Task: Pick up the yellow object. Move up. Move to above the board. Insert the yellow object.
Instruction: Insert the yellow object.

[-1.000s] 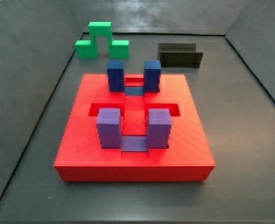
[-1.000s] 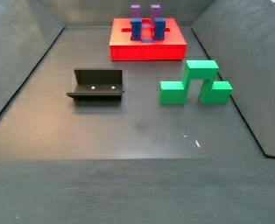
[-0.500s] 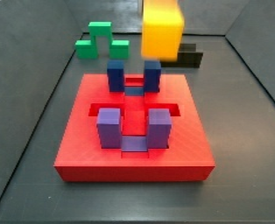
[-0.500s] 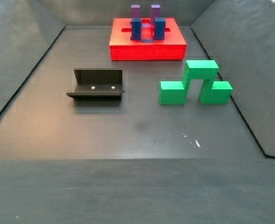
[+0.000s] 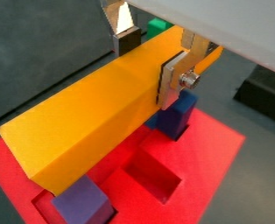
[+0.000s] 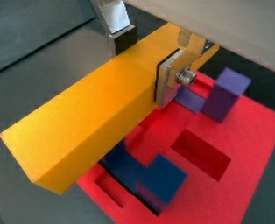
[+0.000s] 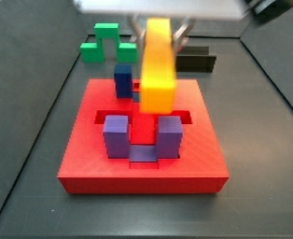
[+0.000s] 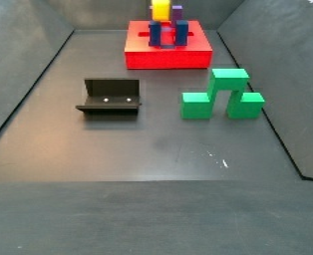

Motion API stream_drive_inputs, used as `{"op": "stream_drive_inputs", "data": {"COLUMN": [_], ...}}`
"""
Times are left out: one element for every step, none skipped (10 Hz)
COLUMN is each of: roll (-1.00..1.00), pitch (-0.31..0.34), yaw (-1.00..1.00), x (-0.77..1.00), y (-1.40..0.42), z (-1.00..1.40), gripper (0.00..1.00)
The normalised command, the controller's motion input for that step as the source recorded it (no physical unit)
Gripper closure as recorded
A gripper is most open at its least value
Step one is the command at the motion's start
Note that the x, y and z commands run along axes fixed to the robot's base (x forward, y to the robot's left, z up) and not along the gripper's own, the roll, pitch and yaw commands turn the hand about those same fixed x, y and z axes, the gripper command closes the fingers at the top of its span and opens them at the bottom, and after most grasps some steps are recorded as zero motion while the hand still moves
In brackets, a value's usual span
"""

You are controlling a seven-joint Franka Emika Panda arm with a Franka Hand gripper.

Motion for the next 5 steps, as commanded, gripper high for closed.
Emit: {"op": "stream_drive_inputs", "data": {"roll": [-0.2,-0.23,-0.14,0.0,0.1], "pitch": [-0.186,-0.203,-0.173,-0.09,-0.029], "yaw": [0.0,0.0,0.07,0.09,0.1], "x": [-0.37,-0.23,-0.05,0.0,0.0], "y": [0.0,-0.04,-0.15,-0.26,-0.26], "z": [-0.19,0.0,0.0,0.0,-0.05], "gripper": [1.0,1.0,1.0,1.0,1.0]}}
